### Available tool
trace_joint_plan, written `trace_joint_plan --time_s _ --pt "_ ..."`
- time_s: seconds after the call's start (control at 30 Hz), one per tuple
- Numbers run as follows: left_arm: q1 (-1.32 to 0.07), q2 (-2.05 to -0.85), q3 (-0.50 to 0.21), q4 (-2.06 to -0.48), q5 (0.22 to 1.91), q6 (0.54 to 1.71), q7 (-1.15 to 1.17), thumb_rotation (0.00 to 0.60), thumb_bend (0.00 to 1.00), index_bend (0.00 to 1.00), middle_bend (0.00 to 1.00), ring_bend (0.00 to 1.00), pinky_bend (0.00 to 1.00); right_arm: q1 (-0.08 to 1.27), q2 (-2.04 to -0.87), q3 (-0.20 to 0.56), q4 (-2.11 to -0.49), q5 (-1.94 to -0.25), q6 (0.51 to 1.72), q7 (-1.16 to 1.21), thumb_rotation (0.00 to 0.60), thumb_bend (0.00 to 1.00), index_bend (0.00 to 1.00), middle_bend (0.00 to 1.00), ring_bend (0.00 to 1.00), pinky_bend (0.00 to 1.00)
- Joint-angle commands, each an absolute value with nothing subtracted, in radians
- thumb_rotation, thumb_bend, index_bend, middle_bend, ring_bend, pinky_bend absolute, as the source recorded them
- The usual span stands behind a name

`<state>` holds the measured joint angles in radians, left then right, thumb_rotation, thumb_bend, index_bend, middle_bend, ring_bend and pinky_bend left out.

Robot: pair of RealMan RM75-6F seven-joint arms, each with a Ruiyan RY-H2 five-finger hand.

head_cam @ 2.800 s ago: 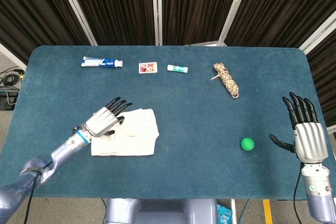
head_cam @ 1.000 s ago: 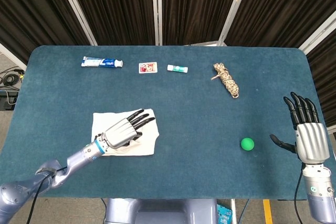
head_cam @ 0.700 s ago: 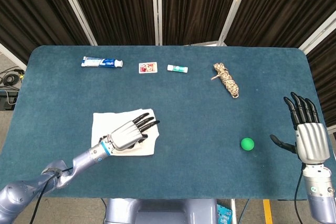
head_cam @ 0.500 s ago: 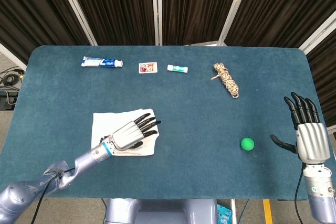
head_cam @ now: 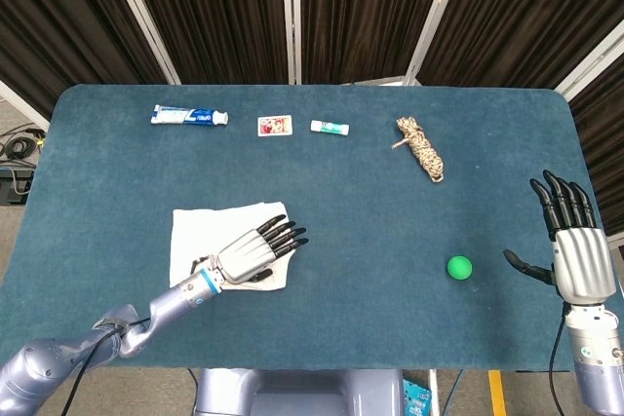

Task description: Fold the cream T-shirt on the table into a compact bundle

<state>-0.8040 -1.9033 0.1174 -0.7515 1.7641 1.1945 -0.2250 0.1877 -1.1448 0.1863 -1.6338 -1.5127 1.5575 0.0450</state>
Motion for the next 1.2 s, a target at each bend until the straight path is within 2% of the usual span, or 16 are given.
trace_joint_plan --time_s 0.03,0.27,0.43,0.6,0.67,0.7,0.77,0.83,1.0,1.07,1.2 --pt "-0.802 -1.906 0.110 -0.756 1.757 1.196 -0.224 0.600 0.31 0.00 0.00 0.00 0.00 0.188 -1.144 0.186 -1.633 -1.513 1.558 0.046 0.600 0.00 0.04 0.00 0.00 0.00" --pt "-0.803 -1.887 0.087 -0.782 1.751 1.230 -0.226 0.600 0.31 0.00 0.00 0.00 0.00 0.187 -1.143 0.187 -1.634 -1.512 1.559 0.049 0.600 0.00 0.04 0.00 0.00 0.00" --pt "-0.805 -1.812 0.035 -0.866 1.737 1.301 -0.207 0.600 0.31 0.00 0.00 0.00 0.00 0.186 -1.142 0.185 -1.637 -1.517 1.559 0.049 0.600 0.00 0.04 0.00 0.00 0.00" --pt "-0.783 -1.658 -0.028 -1.066 1.677 1.329 -0.140 0.600 0.31 0.00 0.00 0.00 0.00 0.186 -1.140 0.180 -1.645 -1.528 1.562 0.050 0.600 0.00 0.04 0.00 0.00 0.00" --pt "-0.754 -1.580 -0.052 -1.170 1.625 1.328 -0.103 0.600 0.25 0.00 0.00 0.00 0.00 0.185 -1.138 0.178 -1.647 -1.532 1.563 0.051 0.600 0.00 0.04 0.00 0.00 0.00" --pt "-0.715 -1.525 -0.068 -1.241 1.570 1.336 -0.084 0.600 0.18 0.00 0.00 0.00 0.00 0.184 -1.135 0.176 -1.650 -1.532 1.560 0.052 0.600 0.00 0.04 0.00 0.00 0.00" --pt "-0.684 -1.472 -0.073 -1.327 1.529 1.337 -0.044 0.600 0.06 0.00 0.00 0.00 0.00 0.184 -1.132 0.175 -1.652 -1.531 1.559 0.051 0.600 0.00 0.04 0.00 0.00 0.00" --pt "-0.637 -1.408 -0.076 -1.430 1.471 1.348 0.019 0.600 0.00 0.00 0.00 0.00 0.00 0.183 -1.129 0.175 -1.653 -1.528 1.558 0.042 0.600 0.00 0.04 0.00 0.00 0.00" --pt "-0.497 -1.291 -0.060 -1.628 1.330 1.420 0.158 0.600 0.00 0.00 0.00 0.00 0.00 0.180 -1.117 0.171 -1.669 -1.515 1.544 0.017 0.600 0.00 0.02 0.00 0.00 0.00" --pt "-0.414 -1.248 -0.030 -1.687 1.275 1.482 0.215 0.600 0.00 0.00 0.00 0.00 0.00 0.179 -1.110 0.167 -1.676 -1.510 1.537 -0.006 0.600 0.00 0.01 0.00 0.00 0.00" --pt "-0.341 -1.200 0.001 -1.767 1.251 1.533 0.283 0.600 0.00 0.00 0.00 0.00 0.00 0.176 -1.105 0.166 -1.684 -1.502 1.536 -0.063 0.600 0.00 0.00 0.00 0.00 0.00"
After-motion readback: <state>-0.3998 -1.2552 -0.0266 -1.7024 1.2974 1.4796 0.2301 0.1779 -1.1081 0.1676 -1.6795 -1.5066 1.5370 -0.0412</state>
